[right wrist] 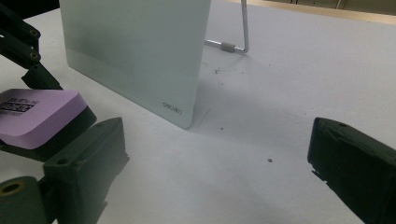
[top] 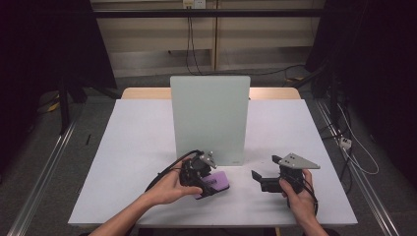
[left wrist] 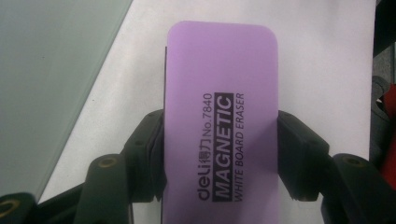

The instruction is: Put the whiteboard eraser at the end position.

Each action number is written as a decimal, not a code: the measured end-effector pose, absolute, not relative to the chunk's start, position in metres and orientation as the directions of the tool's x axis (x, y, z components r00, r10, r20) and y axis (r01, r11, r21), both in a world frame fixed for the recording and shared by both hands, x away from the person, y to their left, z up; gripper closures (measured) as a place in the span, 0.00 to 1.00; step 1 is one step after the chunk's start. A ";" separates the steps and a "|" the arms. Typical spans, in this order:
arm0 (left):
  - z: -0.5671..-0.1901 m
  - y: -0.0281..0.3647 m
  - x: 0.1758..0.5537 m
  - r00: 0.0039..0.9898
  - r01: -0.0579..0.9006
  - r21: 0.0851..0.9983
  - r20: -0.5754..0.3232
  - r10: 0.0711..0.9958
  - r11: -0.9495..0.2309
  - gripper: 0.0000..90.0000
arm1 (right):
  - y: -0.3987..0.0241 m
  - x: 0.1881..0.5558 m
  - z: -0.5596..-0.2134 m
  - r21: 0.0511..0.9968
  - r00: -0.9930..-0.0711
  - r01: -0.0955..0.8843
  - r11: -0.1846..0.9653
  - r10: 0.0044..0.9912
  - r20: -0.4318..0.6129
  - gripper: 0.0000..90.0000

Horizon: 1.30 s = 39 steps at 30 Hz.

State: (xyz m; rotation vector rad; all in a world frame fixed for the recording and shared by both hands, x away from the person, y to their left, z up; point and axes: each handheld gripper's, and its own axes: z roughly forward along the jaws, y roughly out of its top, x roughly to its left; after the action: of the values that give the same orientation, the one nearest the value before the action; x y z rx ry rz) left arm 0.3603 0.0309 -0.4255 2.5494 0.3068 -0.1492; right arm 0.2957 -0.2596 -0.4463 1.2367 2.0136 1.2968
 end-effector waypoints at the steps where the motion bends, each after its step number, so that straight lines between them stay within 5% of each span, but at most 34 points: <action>1: -0.427 0.031 0.360 0.966 0.254 0.526 -0.174 0.190 -0.812 0.45 | -0.260 0.296 -0.446 0.882 -0.502 0.444 0.159 0.860 0.097 0.05; 29: -0.437 0.023 0.356 0.973 0.229 0.518 -0.132 0.187 -0.824 0.42 | -0.260 0.296 -0.447 0.880 -0.501 0.447 0.159 0.859 0.100 0.05; 39: -0.439 0.023 0.356 0.970 0.245 0.519 -0.122 0.213 -0.819 0.20 | -0.260 0.295 -0.447 0.881 -0.501 0.446 0.159 0.860 0.098 0.05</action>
State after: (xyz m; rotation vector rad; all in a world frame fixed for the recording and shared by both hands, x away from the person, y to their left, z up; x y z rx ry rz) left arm 0.3556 0.0227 -0.4393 2.5612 0.3222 -0.0783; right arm 0.2947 -0.2601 -0.4466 1.2387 2.0136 1.2957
